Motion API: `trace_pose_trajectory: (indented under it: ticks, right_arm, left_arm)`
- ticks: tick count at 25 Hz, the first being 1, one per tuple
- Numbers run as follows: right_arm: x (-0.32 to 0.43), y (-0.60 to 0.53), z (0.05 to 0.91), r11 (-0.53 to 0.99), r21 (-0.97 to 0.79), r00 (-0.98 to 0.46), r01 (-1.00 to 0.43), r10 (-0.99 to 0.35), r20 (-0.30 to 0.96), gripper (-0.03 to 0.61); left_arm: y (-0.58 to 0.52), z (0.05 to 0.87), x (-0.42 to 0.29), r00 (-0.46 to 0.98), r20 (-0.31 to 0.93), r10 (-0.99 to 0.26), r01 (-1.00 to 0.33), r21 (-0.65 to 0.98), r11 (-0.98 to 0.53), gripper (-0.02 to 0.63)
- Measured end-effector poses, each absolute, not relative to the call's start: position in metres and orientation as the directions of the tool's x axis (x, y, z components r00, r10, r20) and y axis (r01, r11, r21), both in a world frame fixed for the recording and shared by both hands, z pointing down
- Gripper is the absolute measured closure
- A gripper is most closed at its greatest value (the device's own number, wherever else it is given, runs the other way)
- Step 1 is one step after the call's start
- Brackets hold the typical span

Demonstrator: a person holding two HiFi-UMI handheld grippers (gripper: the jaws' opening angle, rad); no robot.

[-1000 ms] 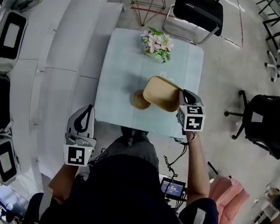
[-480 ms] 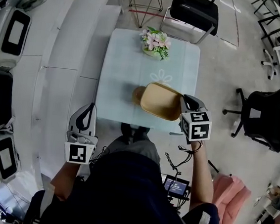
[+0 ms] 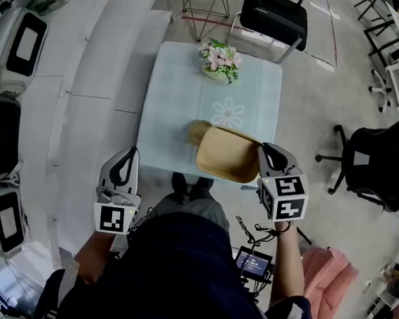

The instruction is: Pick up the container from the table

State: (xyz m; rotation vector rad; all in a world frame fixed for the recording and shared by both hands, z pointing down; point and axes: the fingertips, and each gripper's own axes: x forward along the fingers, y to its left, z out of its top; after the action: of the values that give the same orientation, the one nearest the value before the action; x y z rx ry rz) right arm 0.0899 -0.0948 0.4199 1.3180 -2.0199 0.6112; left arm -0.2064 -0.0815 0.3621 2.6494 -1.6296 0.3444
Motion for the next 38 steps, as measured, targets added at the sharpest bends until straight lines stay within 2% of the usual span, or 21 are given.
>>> trace_pose_trajectory:
  ticks: [13, 34, 38]
  right_arm:
    - [0.081, -0.054, 0.364, 0.333, -0.040, -0.297, -0.942, -0.774, 0.559, 0.560]
    - [0.091, -0.002, 0.304, 0.162, 0.031, -0.147, -0.986, -0.949, 0.279, 0.558]
    - [0.092, 0.004, 0.302, 0.126, 0.033, -0.113, -0.992, -0.959, 0.260, 0.558]
  left_arm:
    - [-0.068, 0.348, -0.207, 0.449, 0.164, -0.878, -0.879, -0.098, -0.467, 0.611]
    - [-0.048, 0.318, -0.205, 0.471, 0.105, -0.876, -0.872, -0.092, -0.480, 0.611]
    - [-0.046, 0.315, -0.206, 0.469, 0.091, -0.879, -0.874, -0.097, -0.476, 0.611]
